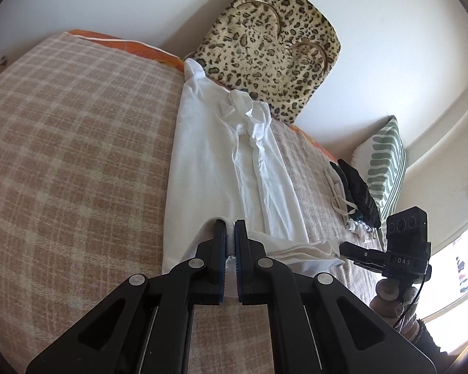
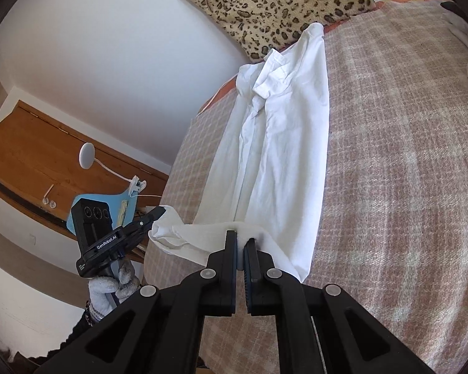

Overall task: Fold small clothes
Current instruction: 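Lift the hem end with both grippers and fold it toward the collar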

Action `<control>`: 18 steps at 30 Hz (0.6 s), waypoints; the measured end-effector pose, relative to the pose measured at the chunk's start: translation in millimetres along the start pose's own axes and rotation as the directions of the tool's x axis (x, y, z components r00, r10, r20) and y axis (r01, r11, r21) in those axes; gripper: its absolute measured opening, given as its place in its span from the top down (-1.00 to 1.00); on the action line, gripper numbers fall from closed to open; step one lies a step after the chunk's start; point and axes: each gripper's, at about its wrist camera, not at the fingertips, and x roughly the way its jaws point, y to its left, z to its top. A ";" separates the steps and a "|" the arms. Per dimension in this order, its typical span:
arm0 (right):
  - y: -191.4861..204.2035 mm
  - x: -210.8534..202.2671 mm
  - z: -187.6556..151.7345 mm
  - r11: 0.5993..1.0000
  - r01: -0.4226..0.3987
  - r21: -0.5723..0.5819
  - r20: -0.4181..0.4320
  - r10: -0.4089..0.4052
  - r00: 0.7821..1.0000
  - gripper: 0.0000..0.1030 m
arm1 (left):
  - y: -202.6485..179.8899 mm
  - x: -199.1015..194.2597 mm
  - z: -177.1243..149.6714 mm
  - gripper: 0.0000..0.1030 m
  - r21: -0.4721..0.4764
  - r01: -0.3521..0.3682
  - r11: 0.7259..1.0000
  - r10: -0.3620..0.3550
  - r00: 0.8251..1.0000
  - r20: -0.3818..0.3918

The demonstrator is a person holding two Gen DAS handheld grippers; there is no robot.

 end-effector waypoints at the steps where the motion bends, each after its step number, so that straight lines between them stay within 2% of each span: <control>1: -3.6 3.5 4.3 1.000 0.012 0.010 0.000 -0.012 1.000 0.97 | 1.5 4.2 2.5 0.93 -0.002 -0.011 1.000 0.011 1.000 -0.002; 7: -25.7 18.8 21.2 0.996 0.061 0.057 -0.013 -0.061 0.998 0.97 | 11.1 24.9 11.3 0.93 -0.004 -0.073 0.997 0.073 0.997 -0.012; 14: -35.9 34.7 32.6 0.992 0.092 0.089 -0.030 -0.090 0.996 0.97 | 18.1 42.0 10.8 0.93 0.001 -0.097 0.995 0.097 0.994 -0.041; 17: -40.8 39.8 33.5 0.990 0.096 0.107 -0.040 -0.092 0.995 0.96 | 20.0 45.2 11.4 0.91 -0.010 -0.104 0.995 0.103 0.994 -0.048; 18: -42.2 40.8 33.9 0.991 0.077 0.107 -0.071 -0.070 0.995 0.93 | 19.3 45.1 12.5 0.89 -0.005 -0.113 0.994 0.113 0.993 -0.047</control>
